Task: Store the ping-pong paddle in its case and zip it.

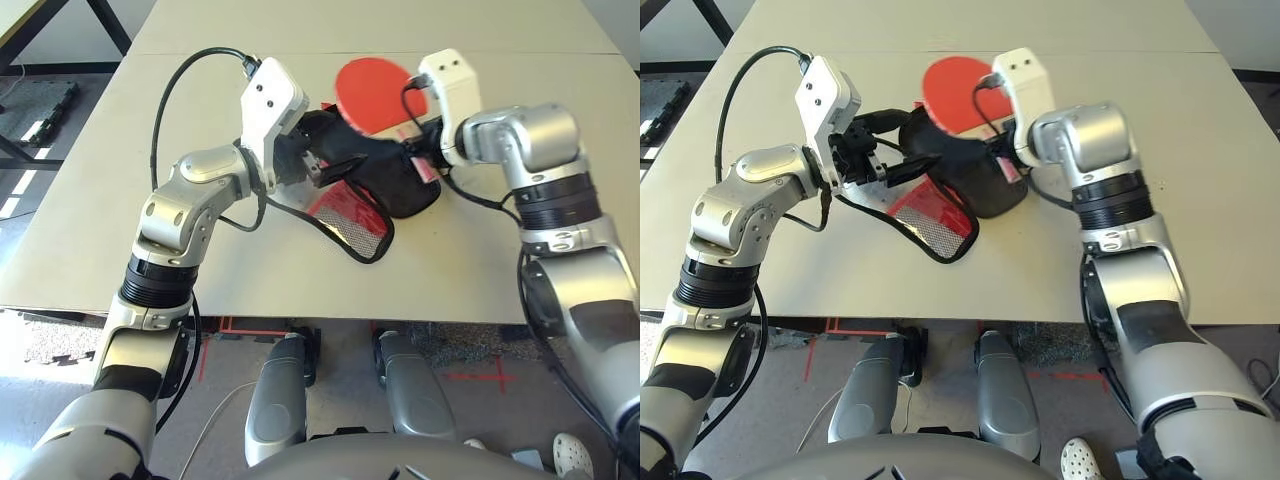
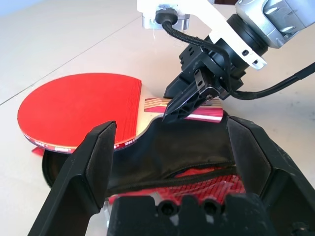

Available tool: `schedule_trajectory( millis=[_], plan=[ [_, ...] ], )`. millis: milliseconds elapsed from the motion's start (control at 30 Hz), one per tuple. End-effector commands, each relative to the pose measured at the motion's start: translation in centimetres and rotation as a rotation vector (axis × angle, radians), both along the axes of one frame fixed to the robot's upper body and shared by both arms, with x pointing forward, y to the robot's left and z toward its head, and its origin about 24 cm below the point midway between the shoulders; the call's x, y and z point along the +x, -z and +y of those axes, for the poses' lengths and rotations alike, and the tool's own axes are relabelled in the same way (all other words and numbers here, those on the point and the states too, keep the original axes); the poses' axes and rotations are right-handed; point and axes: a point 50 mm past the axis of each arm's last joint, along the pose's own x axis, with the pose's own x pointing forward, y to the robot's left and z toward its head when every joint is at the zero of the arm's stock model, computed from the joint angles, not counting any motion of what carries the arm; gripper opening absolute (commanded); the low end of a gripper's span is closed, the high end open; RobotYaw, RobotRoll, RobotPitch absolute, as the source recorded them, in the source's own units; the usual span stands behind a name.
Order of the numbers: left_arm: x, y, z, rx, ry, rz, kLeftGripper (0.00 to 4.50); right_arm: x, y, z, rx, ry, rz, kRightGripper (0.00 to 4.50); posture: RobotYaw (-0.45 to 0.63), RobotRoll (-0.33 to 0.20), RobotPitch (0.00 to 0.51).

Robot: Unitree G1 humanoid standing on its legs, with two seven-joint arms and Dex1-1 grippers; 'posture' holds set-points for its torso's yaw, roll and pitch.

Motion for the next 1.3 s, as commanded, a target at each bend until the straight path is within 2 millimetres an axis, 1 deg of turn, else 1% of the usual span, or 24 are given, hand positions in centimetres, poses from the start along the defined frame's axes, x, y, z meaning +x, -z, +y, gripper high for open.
schedule_trajectory(
  millis=[33,133,467,767,833,933,1000,1100,1167,1267,1300],
  plan=[
    [-0.3,0.2,0.0,0.02,-0.004,0.002,4.5,-0.1,0.4,0.8,-0.006,-0.027,0.013,1.1,0.04,0.0,0.219],
    [-0.4,0.3,0.1,0.021,-0.009,0.003,4.5,0.0,1.0,0.9,-0.023,-0.028,0.033,1.1,0.05,0.0,0.22],
    [-0.6,0.4,0.1,0.026,-0.015,0.005,4.5,0.3,2.1,0.4,-0.062,-0.011,0.071,1.1,0.06,0.0,0.221],
    [-0.6,0.5,0.1,0.031,-0.012,0.007,4.5,0.4,2.9,0.3,-0.055,-0.001,0.095,1.1,0.05,0.0,0.222],
    [-0.6,0.4,0.1,0.035,-0.013,0.006,4.5,0.3,2.8,0.4,-0.03,-0.009,0.099,1.87,0.05,0.0,0.222],
    [-0.7,-0.1,0.5,0.056,-0.019,-0.015,4.5,0.3,2.3,0.2,-0.005,-0.011,0.095,2.78,0.07,0.0,0.222],
    [-0.8,-0.8,0.8,0.056,-0.025,-0.031,4.5,0.3,1.9,-0.1,0.007,-0.015,0.091,3.46,0.07,0.0,0.222],
    [-1.1,-2.5,1.8,0.075,-0.048,-0.086,4.5,0.1,1.2,-0.7,0.027,-0.033,0.08,4.49,0.07,0.0,0.218],
    [-1.5,-4.2,3.2,0.097,-0.08,-0.124,4.5,0.0,0.7,-1.4,0.049,-0.052,0.07,4.49,0.08,0.0,0.217],
    [-2.1,-5.7,5.3,0.154,-0.138,-0.155,4.5,-0.2,0.2,-2.3,0.084,-0.079,0.048,4.49,0.08,0.0,0.217],
    [-2.3,-6.1,6.6,0.192,-0.17,-0.16,4.5,-0.2,-0.1,-2.7,0.121,-0.093,0.033,4.49,0.1,0.0,0.216]
  ],
)
